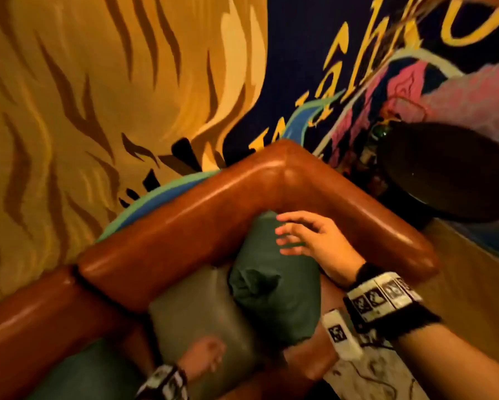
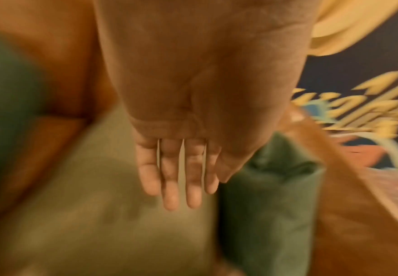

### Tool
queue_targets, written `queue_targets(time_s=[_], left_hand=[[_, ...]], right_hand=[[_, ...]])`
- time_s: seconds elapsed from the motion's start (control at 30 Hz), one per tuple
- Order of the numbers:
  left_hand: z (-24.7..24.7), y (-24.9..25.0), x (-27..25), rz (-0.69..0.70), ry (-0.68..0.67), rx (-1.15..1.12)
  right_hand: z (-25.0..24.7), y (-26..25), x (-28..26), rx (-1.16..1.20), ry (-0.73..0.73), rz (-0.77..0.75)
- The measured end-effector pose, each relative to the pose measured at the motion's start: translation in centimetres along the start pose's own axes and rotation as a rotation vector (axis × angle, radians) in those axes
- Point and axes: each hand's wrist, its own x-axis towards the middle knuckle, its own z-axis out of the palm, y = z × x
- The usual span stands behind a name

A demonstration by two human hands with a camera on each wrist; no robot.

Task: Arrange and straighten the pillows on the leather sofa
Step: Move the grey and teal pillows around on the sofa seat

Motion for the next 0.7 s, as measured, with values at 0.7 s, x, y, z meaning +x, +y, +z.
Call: queue_targets(time_s=[0.7], left_hand=[[1.9,16.5,19.8,-0.216,0.251,0.367]], right_hand=[[-14.9,40.2,10.4,0.030,0.401,0.738]])
